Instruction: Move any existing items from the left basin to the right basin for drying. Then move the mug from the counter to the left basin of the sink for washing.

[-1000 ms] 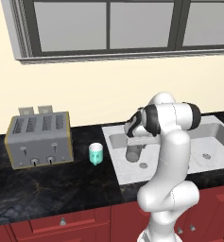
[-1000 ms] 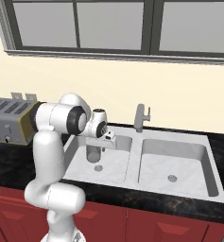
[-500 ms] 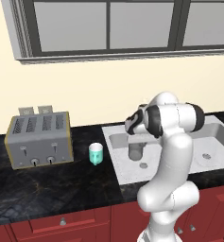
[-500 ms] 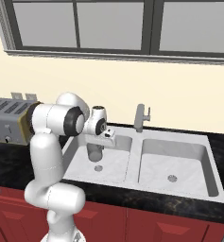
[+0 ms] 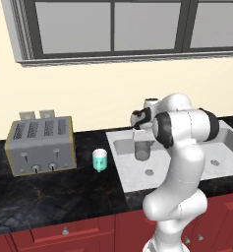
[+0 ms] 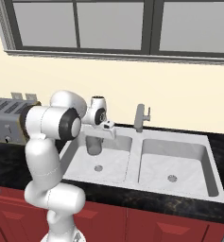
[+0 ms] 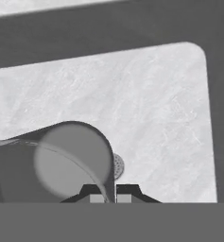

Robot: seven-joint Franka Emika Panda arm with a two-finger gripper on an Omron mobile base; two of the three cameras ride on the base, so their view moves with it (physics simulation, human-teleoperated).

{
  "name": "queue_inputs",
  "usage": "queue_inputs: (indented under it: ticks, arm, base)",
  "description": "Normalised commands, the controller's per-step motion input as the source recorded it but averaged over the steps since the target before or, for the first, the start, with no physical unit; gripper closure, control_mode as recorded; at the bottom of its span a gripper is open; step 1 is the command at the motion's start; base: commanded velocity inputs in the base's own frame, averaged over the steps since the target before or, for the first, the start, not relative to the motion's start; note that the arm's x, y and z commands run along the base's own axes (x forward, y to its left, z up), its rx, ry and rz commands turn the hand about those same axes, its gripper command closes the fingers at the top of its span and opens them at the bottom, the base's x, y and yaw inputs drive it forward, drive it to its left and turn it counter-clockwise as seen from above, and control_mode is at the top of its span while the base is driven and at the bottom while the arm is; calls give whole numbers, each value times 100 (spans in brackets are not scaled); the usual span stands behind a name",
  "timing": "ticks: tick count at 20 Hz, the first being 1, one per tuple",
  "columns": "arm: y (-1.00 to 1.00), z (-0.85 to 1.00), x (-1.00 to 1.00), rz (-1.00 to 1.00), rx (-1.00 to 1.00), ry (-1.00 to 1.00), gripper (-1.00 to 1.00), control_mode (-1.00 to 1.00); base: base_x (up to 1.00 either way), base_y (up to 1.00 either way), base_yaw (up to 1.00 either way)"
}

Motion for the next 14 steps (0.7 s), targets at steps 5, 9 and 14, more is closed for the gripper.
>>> queue_inputs:
  ticks: [5,9,14]
  arm:
    - [0,51,-16,-4,0,6,100,-100]
    - [0,36,-38,-6,0,1,100,-100]
    - [0,26,-55,-9,0,0,100,-100]
  base:
    - [0,0,0]
    - [0,0,0]
    - [0,0,0]
